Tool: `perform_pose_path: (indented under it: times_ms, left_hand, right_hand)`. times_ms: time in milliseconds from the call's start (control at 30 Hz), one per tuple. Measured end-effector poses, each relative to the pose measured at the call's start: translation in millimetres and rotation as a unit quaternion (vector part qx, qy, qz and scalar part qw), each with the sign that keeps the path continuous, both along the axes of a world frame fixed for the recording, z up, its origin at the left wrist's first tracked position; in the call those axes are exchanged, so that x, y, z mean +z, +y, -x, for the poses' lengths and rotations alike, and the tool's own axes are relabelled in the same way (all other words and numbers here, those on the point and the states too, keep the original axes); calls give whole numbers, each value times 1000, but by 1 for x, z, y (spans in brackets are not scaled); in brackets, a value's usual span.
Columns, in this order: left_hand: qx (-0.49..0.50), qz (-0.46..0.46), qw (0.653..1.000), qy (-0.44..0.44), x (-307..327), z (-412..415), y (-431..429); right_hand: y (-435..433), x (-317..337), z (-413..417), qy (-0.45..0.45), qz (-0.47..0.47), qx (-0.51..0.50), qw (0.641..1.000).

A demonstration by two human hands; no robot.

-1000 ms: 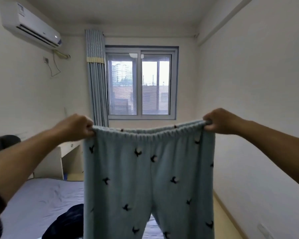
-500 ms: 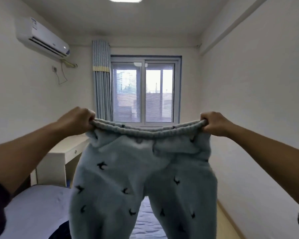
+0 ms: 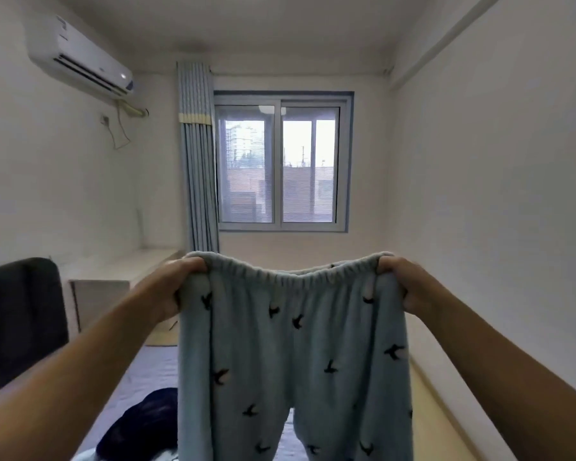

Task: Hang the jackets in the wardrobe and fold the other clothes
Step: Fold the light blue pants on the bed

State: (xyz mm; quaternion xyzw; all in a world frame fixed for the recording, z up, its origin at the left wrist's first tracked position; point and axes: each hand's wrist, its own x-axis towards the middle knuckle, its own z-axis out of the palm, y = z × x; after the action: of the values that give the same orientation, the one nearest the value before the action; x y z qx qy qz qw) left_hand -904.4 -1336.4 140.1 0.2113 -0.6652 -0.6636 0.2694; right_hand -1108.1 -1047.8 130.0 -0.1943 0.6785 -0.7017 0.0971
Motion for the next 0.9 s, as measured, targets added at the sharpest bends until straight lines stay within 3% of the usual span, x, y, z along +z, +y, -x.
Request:
perform_pose_path:
  times_ms: [67, 200, 333, 500, 600, 700, 800, 900]
  left_hand:
    - [8, 10, 1000, 6, -28, 1, 9]
    - [76, 132, 988, -1, -60, -15, 7]
    - [113, 93, 989, 4, -90, -18, 28]
    - [71, 106, 990, -61, -139, -3, 87]
    - [131, 102, 985, -51, -158, -14, 82]
    - [171, 90, 981, -35, -170, -42, 51]
    - [144, 177, 970, -85, -178, -62, 31]
    - [145, 284, 933, -166, -186, -64, 25]
  right_hand:
    - [-4, -27, -14, 1, -4, 3, 1000]
    - [11, -55, -32, 55, 2, -32, 998]
    - [8, -81, -54, 61, 21, -51, 997]
    - [-29, -133, -95, 99, -90, -18, 991]
    - [-20, -152, -86, 125, -132, -84, 980]
    - [11, -164, -66, 137, -95, -143, 976]
    - [28, -170, -57, 151, -133, -110, 973]
    - [27, -176, -56, 180, -182, -71, 964]
